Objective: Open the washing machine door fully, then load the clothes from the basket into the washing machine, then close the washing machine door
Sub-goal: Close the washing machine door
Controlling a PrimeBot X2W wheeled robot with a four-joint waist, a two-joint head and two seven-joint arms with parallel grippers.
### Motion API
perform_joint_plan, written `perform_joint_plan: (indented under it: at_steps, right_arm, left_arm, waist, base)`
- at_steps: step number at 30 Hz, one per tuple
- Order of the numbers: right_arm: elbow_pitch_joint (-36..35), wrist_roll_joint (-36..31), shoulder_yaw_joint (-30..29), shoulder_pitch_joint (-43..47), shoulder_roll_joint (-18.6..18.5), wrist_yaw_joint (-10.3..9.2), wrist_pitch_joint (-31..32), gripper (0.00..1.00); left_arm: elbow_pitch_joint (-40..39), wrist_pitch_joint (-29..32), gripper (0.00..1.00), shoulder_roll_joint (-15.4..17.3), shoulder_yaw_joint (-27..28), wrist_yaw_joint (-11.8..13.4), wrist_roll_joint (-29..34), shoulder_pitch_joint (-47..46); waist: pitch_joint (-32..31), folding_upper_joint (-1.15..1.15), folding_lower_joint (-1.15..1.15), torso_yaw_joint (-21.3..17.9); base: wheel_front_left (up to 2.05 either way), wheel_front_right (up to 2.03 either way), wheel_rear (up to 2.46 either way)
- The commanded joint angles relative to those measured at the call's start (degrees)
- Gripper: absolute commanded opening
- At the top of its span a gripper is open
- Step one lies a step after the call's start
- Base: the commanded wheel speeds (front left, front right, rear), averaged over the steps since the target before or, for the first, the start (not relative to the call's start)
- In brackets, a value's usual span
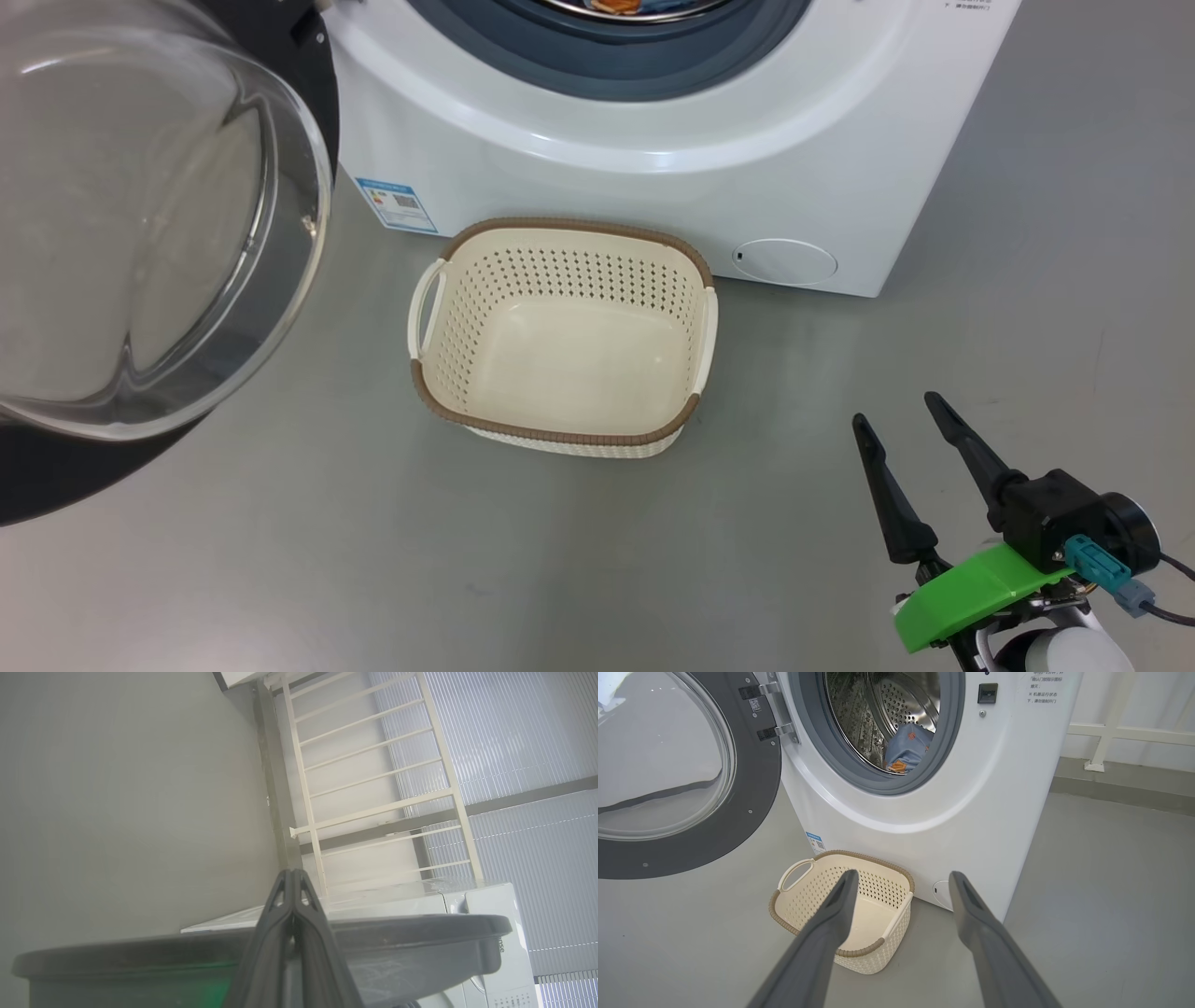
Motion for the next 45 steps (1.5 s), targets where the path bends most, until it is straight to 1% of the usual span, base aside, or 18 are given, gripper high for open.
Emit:
perform_joint_plan:
  at_steps: [1, 7, 17, 23, 26, 28, 34, 39, 45]
  right_arm:
    - [-1.7, -0.2, 1.4, -1.6, 0.1, 0.09, 0.0, 1.0]
    - [-1.3, -0.3, 1.4, -1.7, 0.4, 0.09, -0.2, 1.0]
    - [-0.7, -0.1, 1.6, -2.2, 0.5, 0.09, -0.3, 1.0]
    - [-0.1, 0.1, 1.7, -2.4, 0.5, 0.09, -0.5, 1.0]
    - [0.3, 0.3, 1.8, -2.5, 0.5, 0.09, -0.7, 1.0]
    - [0.4, 0.3, 1.8, -2.5, 0.5, 0.09, -0.8, 1.0]
    - [0.8, 0.4, 1.6, -2.2, 0.6, 0.09, -1.1, 1.0]
    - [1.4, 0.7, 1.6, -2.3, 0.7, 0.09, -1.5, 1.0]
    - [2.1, 1.0, 1.7, -2.2, 0.9, 0.09, -2.0, 1.0]
  left_arm:
    - [-1.4, 1.6, 0.0, 3.9, 0.1, -0.3, -0.3, 1.5]
    - [-2.2, 4.6, 0.0, 3.9, -0.5, -0.3, -1.3, 2.1]
    - [-4.5, 12.2, 0.0, 3.4, -1.2, -0.3, -4.3, 3.7]
    - [-6.2, 15.7, 0.0, 3.1, -1.5, -0.3, -5.6, 4.6]
    - [-7.3, 18.6, 0.0, 2.9, -1.6, -0.3, -6.7, 5.3]
    - [-7.5, 19.1, 0.0, 2.9, -1.6, -0.3, -6.9, 5.5]
    - [-9.4, 24.2, 0.0, 2.4, -1.7, 0.1, -9.3, 6.3]
    - [-12.3, 29.6, 0.0, 1.0, -1.9, 1.4, -12.2, 7.1]
    - [-17.1, 34.5, 0.0, -0.5, -2.2, 4.1, -14.6, 9.1]
  waist:
    - [0.2, 0.0, 0.0, 0.0]
    - [0.5, 0.0, 0.0, 0.5]
    - [0.4, 0.0, 0.0, 1.0]
    - [0.2, 0.0, 0.0, 1.2]
    - [-0.1, 0.0, 0.0, 1.1]
    - [-0.2, 0.0, 0.0, 1.1]
    - [-0.7, 0.0, 0.0, 1.1]
    - [-1.1, 0.0, 0.0, 1.2]
    - [-1.5, 0.0, 0.0, 1.0]
  base:
    - [0.0, 0.0, 0.0]
    - [0.0, 0.0, 0.0]
    - [0.0, 0.0, 0.0]
    - [0.0, 0.0, 0.0]
    - [0.0, 0.0, 0.0]
    - [0.0, 0.0, 0.0]
    - [0.0, 0.0, 0.0]
    - [0.0, 0.0, 0.0]
    - [0.0, 0.0, 0.0]
